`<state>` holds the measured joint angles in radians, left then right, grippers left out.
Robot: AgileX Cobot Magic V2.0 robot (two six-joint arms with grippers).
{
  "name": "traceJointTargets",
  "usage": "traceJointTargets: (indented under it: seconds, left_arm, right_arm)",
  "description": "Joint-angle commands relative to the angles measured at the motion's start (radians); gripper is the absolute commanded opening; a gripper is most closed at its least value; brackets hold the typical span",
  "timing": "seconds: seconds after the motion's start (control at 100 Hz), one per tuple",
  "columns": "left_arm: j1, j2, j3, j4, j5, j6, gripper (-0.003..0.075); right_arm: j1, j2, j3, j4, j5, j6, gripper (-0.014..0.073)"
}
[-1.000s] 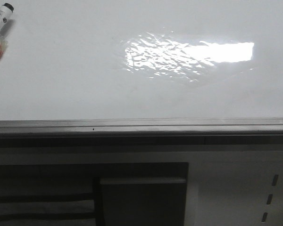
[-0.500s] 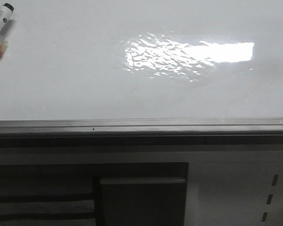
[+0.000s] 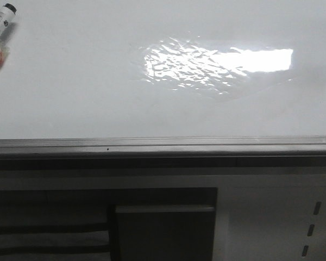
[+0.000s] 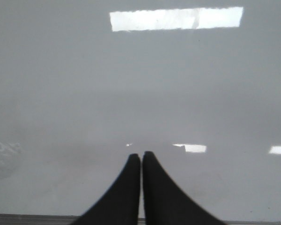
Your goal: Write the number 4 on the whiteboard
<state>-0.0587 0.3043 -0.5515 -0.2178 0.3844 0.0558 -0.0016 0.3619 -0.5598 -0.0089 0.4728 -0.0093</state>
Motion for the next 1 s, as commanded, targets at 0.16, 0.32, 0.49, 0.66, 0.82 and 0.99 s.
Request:
traceJointTargets:
  seconds: [0.16,0.32,0.49,0.66,0.82,0.99]
  left_arm:
    - [0.002,0.017,-0.034,0.036,-0.125,-0.005,0.0533]
    - [0.002,0.017,-0.034,0.036,-0.127,-0.005,0.0536]
    - [0.002,0.017,-0.034,0.036,-0.127,-0.005,0.0501]
    - [0.002,0.017,-0.034,-0.002,-0.121,-0.005,0.0459]
    - [0.002,0.024,-0.034,0.0,-0.113,0.028,0.0438]
    - [0.002,0.09,-0.034,-0.005,-0.039,0.153,0.0442]
  right_arm:
    - [-0.006,0.016,-0.033,-0.004,-0.12,-0.01,0.0416]
    - [-0.006,0.016,-0.033,-0.004,-0.12,-0.01,0.0458]
    - [-0.006,0.016,-0.033,-0.004,-0.12,-0.01,0.0458]
    - [-0.006,0.016,-0.033,-0.002,-0.12,-0.01,0.0458]
    - [-0.006,0.016,-0.029,-0.002,-0.118,-0.01,0.0458]
    - [-0.006,0.016,-0.023,0.009,-0.114,-0.01,0.0458]
